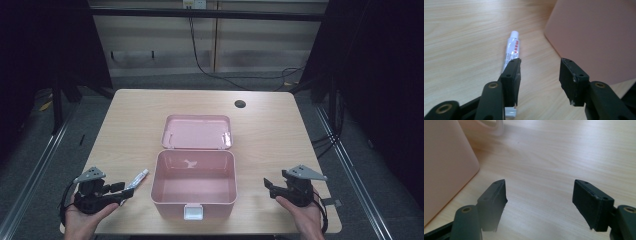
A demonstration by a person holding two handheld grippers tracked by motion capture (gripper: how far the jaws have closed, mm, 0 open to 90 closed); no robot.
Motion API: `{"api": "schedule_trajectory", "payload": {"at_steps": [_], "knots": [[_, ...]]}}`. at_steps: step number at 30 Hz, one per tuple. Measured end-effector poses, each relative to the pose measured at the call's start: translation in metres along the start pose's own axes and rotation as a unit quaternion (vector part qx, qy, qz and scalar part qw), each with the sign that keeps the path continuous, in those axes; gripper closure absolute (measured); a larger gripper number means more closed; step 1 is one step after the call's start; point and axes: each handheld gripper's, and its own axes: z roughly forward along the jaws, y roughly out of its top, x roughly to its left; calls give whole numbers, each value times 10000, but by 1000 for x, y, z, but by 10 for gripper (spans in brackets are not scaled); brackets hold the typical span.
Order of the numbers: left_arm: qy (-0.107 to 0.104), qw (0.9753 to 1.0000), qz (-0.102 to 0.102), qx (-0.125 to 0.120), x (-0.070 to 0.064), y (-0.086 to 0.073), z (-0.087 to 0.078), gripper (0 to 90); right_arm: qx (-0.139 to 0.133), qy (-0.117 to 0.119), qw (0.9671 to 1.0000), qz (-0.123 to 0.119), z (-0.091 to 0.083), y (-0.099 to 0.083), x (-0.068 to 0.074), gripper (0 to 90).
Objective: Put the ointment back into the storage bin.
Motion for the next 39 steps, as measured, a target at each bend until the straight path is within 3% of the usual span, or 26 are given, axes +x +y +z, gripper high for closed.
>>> {"api": "schedule_trajectory", "payload": {"at_steps": [3,10,11,12,13,18,20,22,24,25,27,28,30,32,34,37,39], "knots": [[17,10000,24,64,0,0,1,540,-35,17,10000,10,-2,0,0,270],[40,9999,-75,92,1,6,-2,538,76,333,9994,112,-8,3,5,296],[19,9999,-21,162,1,8,-4,538,78,348,9993,128,-9,3,6,301],[110,9996,106,223,0,10,-7,553,139,195,9997,-86,-10,3,8,307],[110,9996,106,223,0,10,-7,553,139,195,9997,-86,-10,3,8,307],[189,9983,250,481,-3,16,-14,578,159,379,9990,-158,-16,8,11,312],[317,9976,313,534,-5,22,-16,588,274,390,9984,-306,-17,8,15,319],[268,9974,377,548,-8,28,-16,598,409,482,9975,-309,-14,4,18,319],[213,9966,470,643,-11,34,-16,598,498,600,9966,-260,-13,2,18,318],[252,9956,532,735,-14,41,-15,599,344,569,9975,-219,-15,4,18,312],[257,9951,536,784,-15,45,-13,613,276,577,9978,-182,-16,4,17,308],[258,9932,620,949,-16,51,-12,646,257,620,9977,-113,-17,4,15,308],[255,9924,667,1006,-16,55,-11,646,272,627,9976,-98,-16,4,14,306],[147,9921,669,1055,-15,62,-11,638,252,697,9972,-38,-16,4,13,306],[123,9935,677,909,-13,70,-10,623,284,699,9972,-15,-15,5,12,304],[57,9891,890,1174,-11,80,-6,607,384,753,9964,90,-13,5,11,297],[35,9877,985,1212,-11,83,-3,607,315,777,9964,111,-13,6,10,291]]}}
